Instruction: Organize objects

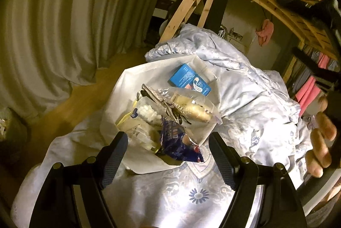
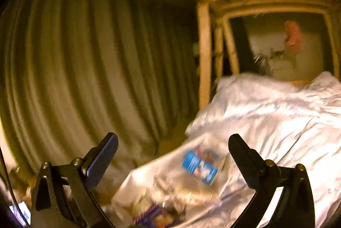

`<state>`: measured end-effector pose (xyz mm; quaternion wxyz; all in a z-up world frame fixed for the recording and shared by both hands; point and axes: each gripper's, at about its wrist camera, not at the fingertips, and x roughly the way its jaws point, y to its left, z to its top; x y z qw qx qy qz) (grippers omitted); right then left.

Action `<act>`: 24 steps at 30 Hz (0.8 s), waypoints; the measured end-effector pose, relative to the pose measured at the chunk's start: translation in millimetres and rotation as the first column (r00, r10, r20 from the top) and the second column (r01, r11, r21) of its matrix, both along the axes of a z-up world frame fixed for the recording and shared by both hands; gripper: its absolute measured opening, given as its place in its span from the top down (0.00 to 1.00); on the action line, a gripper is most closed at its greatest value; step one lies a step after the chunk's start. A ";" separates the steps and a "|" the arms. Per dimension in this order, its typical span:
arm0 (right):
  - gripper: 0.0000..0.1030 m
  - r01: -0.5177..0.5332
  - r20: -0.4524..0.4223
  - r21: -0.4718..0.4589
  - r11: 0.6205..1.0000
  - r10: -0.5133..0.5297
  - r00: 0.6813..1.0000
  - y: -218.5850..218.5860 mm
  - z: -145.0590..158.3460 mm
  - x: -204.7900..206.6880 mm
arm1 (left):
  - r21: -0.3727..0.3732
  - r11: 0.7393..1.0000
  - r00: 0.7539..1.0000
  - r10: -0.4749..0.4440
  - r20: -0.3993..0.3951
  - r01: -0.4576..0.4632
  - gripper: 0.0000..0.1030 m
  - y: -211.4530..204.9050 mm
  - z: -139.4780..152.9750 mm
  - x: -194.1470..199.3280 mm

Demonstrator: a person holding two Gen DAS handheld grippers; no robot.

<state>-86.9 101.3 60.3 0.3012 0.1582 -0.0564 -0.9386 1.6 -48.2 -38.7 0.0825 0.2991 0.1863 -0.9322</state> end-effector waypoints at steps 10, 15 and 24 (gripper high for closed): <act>0.06 -0.115 0.193 0.265 0.957 0.065 0.979 -41.6 -45.0 2.3 | 0.013 0.999 0.999 0.042 0.034 -0.042 0.25 -10.5 -1.9 5.3; 0.23 -0.216 0.319 0.371 0.903 0.094 0.943 -53.0 -60.8 9.8 | 0.027 0.998 0.998 0.054 0.043 -0.055 0.25 -16.5 -3.6 7.8; 0.23 -0.305 0.442 0.360 0.882 0.126 0.888 -52.8 -71.7 8.5 | 0.036 0.998 0.998 0.042 0.043 -0.043 0.25 -16.5 -3.6 6.9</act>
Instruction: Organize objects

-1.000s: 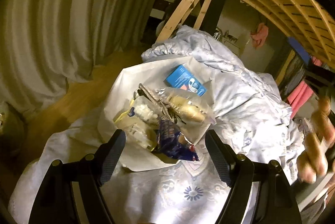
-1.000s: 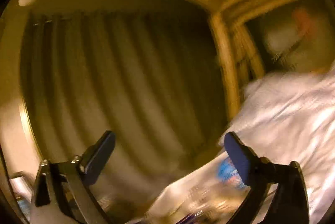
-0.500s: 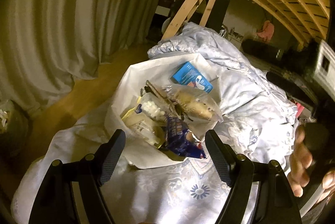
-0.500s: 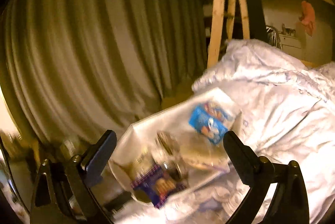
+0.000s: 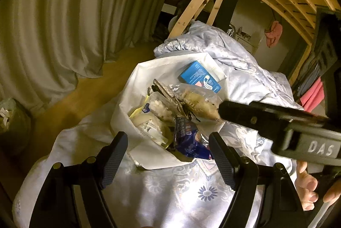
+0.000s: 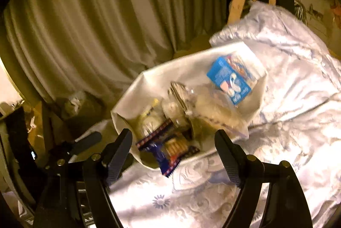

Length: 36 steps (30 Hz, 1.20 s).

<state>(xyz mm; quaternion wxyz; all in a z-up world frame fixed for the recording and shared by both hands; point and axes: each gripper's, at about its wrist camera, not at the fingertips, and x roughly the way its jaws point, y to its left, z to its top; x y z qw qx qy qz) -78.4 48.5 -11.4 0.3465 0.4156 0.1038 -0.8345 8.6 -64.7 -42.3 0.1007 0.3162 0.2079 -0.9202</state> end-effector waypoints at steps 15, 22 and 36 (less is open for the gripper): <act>0.25 0.054 0.199 0.035 0.998 -0.060 0.978 1.8 -21.4 -21.3 | -0.006 1.000 1.000 0.006 0.017 -0.006 0.25 -0.5 -2.0 -2.0; 0.25 0.125 0.192 0.061 0.990 -0.134 0.972 3.5 -16.4 -25.0 | -0.003 1.000 1.000 0.002 0.011 -0.002 0.25 -1.2 -1.1 -1.9; 0.25 0.145 0.232 -0.067 0.987 -0.126 0.965 4.5 -15.3 -30.2 | -0.005 1.000 1.000 0.007 0.017 -0.007 0.25 -1.6 -1.5 -2.7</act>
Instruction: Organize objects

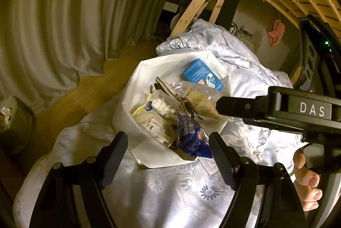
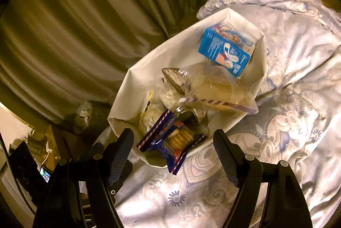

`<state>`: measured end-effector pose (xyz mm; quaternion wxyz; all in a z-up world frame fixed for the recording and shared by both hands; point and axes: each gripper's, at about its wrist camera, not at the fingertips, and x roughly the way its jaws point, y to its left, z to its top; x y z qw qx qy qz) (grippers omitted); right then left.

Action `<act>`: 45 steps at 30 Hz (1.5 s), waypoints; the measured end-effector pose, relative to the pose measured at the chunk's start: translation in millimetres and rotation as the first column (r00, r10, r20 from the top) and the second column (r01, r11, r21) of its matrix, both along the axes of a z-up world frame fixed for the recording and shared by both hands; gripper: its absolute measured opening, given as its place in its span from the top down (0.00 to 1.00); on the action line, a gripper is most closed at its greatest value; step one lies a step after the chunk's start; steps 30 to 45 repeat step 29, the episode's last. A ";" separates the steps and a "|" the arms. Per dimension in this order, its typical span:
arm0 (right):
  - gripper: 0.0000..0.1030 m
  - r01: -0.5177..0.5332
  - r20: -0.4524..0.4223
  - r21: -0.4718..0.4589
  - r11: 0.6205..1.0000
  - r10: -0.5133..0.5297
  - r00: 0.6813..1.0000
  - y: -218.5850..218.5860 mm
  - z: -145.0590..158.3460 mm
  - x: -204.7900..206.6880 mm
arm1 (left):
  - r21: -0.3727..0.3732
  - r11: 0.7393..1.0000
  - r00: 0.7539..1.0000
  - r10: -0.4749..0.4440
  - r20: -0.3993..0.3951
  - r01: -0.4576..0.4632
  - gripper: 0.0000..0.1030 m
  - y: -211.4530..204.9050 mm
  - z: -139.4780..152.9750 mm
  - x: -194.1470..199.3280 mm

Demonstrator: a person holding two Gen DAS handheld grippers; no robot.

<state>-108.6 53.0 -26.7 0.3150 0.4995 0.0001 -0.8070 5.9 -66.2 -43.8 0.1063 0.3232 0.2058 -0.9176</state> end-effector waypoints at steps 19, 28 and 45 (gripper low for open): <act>0.25 0.005 0.011 0.022 1.000 -0.005 1.000 2.3 -4.6 -1.5 | -0.007 1.000 1.000 0.004 0.002 -0.004 0.25 0.0 1.4 0.4; 0.25 -0.011 -0.006 0.028 1.000 0.011 1.000 0.8 -0.1 3.4 | -0.020 1.000 1.000 0.001 0.011 0.000 0.25 2.9 1.1 1.7; 0.25 -0.013 -0.009 0.028 1.000 0.013 1.000 0.8 0.7 3.8 | -0.019 1.000 1.000 -0.005 0.011 0.005 0.25 3.7 1.8 1.9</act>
